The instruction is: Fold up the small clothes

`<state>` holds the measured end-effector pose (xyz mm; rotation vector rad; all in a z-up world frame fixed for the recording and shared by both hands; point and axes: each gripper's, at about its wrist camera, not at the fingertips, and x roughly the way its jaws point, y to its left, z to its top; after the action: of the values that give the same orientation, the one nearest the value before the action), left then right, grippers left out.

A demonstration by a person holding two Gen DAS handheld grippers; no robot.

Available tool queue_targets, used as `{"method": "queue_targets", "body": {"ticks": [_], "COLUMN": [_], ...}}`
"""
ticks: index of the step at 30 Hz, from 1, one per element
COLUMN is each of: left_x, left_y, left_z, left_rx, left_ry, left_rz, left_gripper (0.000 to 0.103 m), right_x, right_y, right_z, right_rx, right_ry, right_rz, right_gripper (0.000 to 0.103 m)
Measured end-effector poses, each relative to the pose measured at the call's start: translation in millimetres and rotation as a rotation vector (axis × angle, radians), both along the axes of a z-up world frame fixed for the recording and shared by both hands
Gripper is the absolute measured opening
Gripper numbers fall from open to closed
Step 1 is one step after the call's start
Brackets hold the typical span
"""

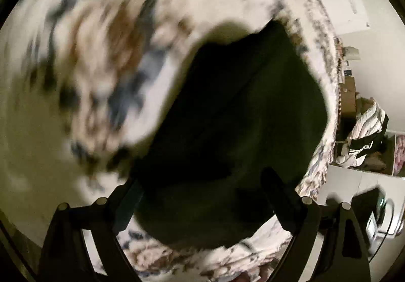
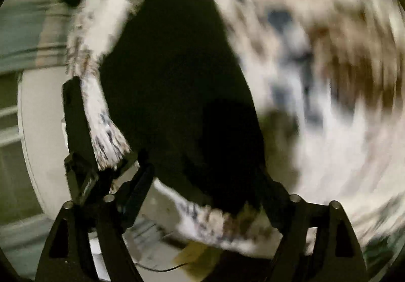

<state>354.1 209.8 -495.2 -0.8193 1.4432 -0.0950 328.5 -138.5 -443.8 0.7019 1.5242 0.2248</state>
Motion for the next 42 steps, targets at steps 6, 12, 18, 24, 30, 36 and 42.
{"method": "queue_targets", "body": {"ticks": [6, 12, 18, 24, 30, 36, 42], "left_x": [74, 41, -30, -86, -99, -93, -102], "left_y": [-32, -43, -1, 21, -1, -28, -39], "left_z": [17, 24, -19, -33, -54, -86, -79], "left_rx": [-0.038, 0.025, 0.018, -0.092, -0.297, -0.247, -0.167], "left_ry": [-0.046, -0.020, 0.167, 0.164, 0.029, -0.004, -0.028], "left_rz": [-0.123, -0.210, -0.039, 0.205, 0.349, 0.521, 0.648], "left_gripper": [0.090, 0.091, 0.090, 0.091, 0.092, 0.095, 0.095], "right_x": [129, 199, 220, 249, 248, 247, 241], "right_y": [13, 78, 142, 95, 117, 137, 139], "right_z": [15, 12, -49, -62, -40, -72, -81], "right_rx": [-0.137, -0.123, -0.144, 0.083, -0.032, 0.039, 0.120], "right_ry": [-0.177, -0.250, -0.088, 0.102, -0.018, 0.076, 0.115], "right_rz": [0.105, 0.390, 0.804, 0.561, 0.912, 1.086, 1.206], "right_gripper": [0.084, 0.086, 0.045, 0.040, 0.100, 0.103, 0.103]}}
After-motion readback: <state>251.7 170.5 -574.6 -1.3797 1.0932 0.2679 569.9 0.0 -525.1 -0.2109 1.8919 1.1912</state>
